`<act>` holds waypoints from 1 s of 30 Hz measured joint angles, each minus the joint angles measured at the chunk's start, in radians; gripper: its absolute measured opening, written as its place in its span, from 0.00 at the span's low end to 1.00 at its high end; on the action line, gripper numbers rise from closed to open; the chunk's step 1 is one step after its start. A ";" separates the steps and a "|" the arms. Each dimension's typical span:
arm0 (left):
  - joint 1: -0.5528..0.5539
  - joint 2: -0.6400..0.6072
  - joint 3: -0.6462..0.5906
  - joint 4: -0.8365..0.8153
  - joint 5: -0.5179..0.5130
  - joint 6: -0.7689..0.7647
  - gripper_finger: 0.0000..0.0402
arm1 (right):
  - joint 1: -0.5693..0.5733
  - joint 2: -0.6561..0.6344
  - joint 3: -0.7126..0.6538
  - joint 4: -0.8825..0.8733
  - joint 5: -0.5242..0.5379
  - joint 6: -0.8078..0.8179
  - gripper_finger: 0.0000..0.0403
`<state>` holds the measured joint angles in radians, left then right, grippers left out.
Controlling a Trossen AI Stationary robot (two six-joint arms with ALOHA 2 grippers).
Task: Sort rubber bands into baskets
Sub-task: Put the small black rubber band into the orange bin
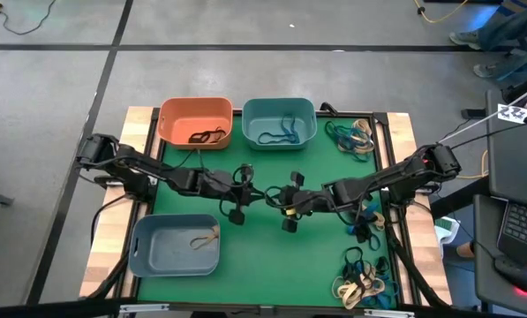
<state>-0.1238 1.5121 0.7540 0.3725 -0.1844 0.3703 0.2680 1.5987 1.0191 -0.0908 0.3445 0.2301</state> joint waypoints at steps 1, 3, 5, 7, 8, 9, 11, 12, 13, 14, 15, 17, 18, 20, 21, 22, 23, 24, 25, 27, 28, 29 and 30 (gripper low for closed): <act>0.000 -0.004 0.000 -0.013 -0.019 0.001 0.03 | 0.000 -0.002 0.001 -0.017 -0.015 0.011 0.31; 0.000 -0.022 0.000 -0.042 -0.063 0.008 0.04 | 0.000 -0.012 0.015 -0.091 -0.023 0.040 0.33; 0.000 -0.044 0.000 -0.069 -0.093 0.021 0.04 | 0.000 -0.018 0.032 -0.145 -0.004 0.061 0.34; 0.000 -0.063 0.000 -0.106 -0.113 0.027 0.03 | 0.000 -0.018 0.043 -0.146 0.030 0.063 0.34; 0.002 -0.073 0.000 -0.123 -0.124 0.027 0.02 | 0.000 -0.018 0.048 -0.148 0.040 0.061 0.34; 0.003 -0.088 0.000 -0.155 -0.138 0.027 0.02 | 0.000 -0.018 0.051 -0.148 0.047 0.057 0.34; 0.010 -0.113 -0.001 -0.202 -0.186 0.025 0.02 | 0.000 -0.019 0.055 -0.146 0.047 0.055 0.34; 0.014 -0.128 0.000 -0.231 -0.213 0.025 0.02 | 0.000 -0.019 0.055 -0.150 0.047 0.055 0.34; 0.018 -0.141 -0.001 -0.270 -0.233 0.015 0.02 | 0.000 -0.019 0.055 -0.155 0.047 0.055 0.34; 0.026 -0.153 -0.002 -0.288 -0.240 0.001 0.03 | 0.000 -0.019 0.055 -0.159 0.047 0.054 0.34; 0.033 -0.166 -0.002 -0.299 -0.241 -0.010 0.04 | 0.000 -0.020 0.055 -0.166 0.047 0.054 0.34; 0.048 -0.202 -0.012 -0.317 -0.244 -0.026 0.04 | 0.000 -0.019 0.055 -0.177 0.047 0.054 0.34; 0.058 -0.218 -0.019 -0.323 -0.245 -0.032 0.05 | 0.000 -0.019 0.055 -0.178 0.047 0.054 0.34; 0.081 -0.258 -0.033 -0.338 -0.254 -0.052 0.04 | 0.000 -0.019 0.055 -0.183 0.047 0.054 0.34; 0.094 -0.278 -0.042 -0.347 -0.270 -0.063 0.03 | 0.000 -0.019 0.055 -0.182 0.047 0.054 0.34; 0.108 -0.301 -0.049 -0.353 -0.290 -0.076 0.02 | 0.000 -0.019 0.055 -0.182 0.047 0.054 0.34; 0.120 -0.325 -0.062 -0.356 -0.311 -0.086 0.02 | 0.000 -0.019 0.055 -0.182 0.047 0.054 0.34; 0.133 -0.350 -0.077 -0.362 -0.332 -0.097 0.01 | 0.000 -0.019 0.055 -0.182 0.048 0.054 0.34; 0.149 -0.375 -0.093 -0.365 -0.353 -0.106 0.01 | 0.000 -0.019 0.055 -0.179 0.048 0.054 0.34; 0.185 -0.425 -0.126 -0.365 -0.385 -0.121 0.02 | 0.000 -0.019 0.055 -0.180 0.050 0.054 0.34; 0.203 -0.451 -0.142 -0.365 -0.406 -0.132 0.02 | 0.000 -0.019 0.055 -0.177 0.056 0.054 0.34; 0.225 -0.478 -0.160 -0.363 -0.430 -0.141 0.03 | 0.000 -0.019 0.055 -0.176 0.057 0.054 0.34; 0.247 -0.501 -0.175 -0.361 -0.461 -0.154 0.04 | 0.000 -0.019 0.055 -0.175 0.057 0.054 0.34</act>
<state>0.1230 1.0113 0.5787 0.0119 -0.6453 0.2162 0.2680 1.5795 1.0737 -0.2661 0.4018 0.2836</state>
